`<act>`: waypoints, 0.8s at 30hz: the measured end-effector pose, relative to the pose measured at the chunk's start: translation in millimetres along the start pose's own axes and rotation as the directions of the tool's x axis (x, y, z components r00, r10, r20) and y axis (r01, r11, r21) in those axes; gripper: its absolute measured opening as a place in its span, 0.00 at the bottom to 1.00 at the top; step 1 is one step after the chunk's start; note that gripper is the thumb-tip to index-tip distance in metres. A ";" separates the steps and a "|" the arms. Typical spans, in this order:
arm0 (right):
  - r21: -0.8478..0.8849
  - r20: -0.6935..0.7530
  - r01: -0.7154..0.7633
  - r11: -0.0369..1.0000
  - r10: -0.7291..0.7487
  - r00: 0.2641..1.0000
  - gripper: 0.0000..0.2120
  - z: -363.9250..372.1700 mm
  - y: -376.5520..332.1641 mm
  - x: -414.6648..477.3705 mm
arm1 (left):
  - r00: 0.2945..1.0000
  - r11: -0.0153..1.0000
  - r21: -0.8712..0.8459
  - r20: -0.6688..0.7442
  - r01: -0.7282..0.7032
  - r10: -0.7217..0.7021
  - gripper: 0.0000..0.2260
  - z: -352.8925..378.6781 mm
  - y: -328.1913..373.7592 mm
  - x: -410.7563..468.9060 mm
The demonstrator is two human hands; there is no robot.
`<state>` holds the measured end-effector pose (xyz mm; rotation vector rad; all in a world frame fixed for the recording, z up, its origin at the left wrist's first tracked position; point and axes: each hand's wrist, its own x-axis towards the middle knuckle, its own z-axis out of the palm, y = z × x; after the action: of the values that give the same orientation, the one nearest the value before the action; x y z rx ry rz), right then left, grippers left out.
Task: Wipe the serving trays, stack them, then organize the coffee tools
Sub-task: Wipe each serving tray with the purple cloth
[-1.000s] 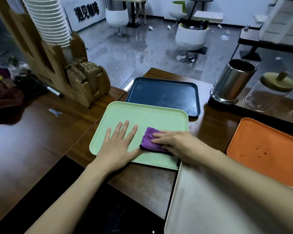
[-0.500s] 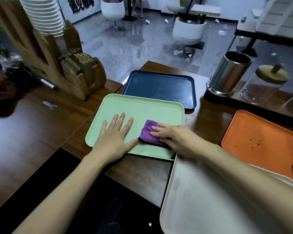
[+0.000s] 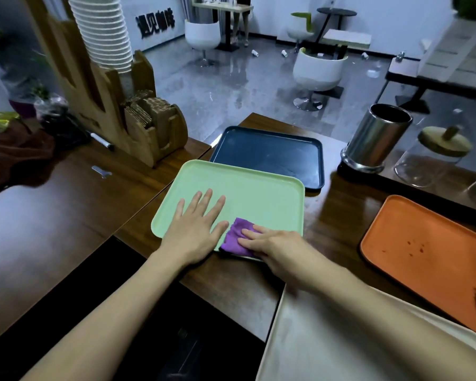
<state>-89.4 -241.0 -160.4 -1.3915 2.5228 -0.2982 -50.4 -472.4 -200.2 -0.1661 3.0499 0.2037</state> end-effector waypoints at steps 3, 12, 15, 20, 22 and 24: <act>0.004 -0.018 0.004 1.000 -0.004 1.000 0.24 4.6 -13.0 6.9 | 1.000 1.000 -0.011 0.004 -0.011 0.011 0.26 -1.6 -1.0 -0.4; -0.125 -0.107 -0.128 0.984 0.115 0.988 0.21 -7.2 21.5 -15.5 | 0.999 0.999 -0.003 0.004 -0.033 0.033 0.25 -1.9 -2.0 -0.3; -0.219 -0.243 -0.334 0.917 0.280 0.929 0.16 -11.7 43.1 14.7 | 0.999 0.999 0.006 0.018 -0.037 0.036 0.26 -3.8 -1.6 -3.1; -0.228 -0.356 -0.438 0.870 0.344 0.869 0.13 -23.1 67.9 51.9 | 0.999 0.999 0.021 0.026 -0.046 0.045 0.26 -4.0 -3.3 -2.6; -0.239 -0.353 -0.391 0.889 0.295 0.888 0.13 -18.3 70.9 67.4 | 0.998 0.998 0.025 0.032 -0.053 0.052 0.26 -3.0 -4.6 -1.4; -0.226 -0.304 -0.299 0.927 0.224 0.926 0.15 -12.5 63.8 83.5 | 0.998 0.998 0.017 0.023 -0.067 0.067 0.26 -1.3 -4.5 -0.7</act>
<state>-187.3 -277.7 -176.8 -1.1355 3.0370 -0.1026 -49.3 -476.9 -199.4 -0.0602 3.0364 0.1811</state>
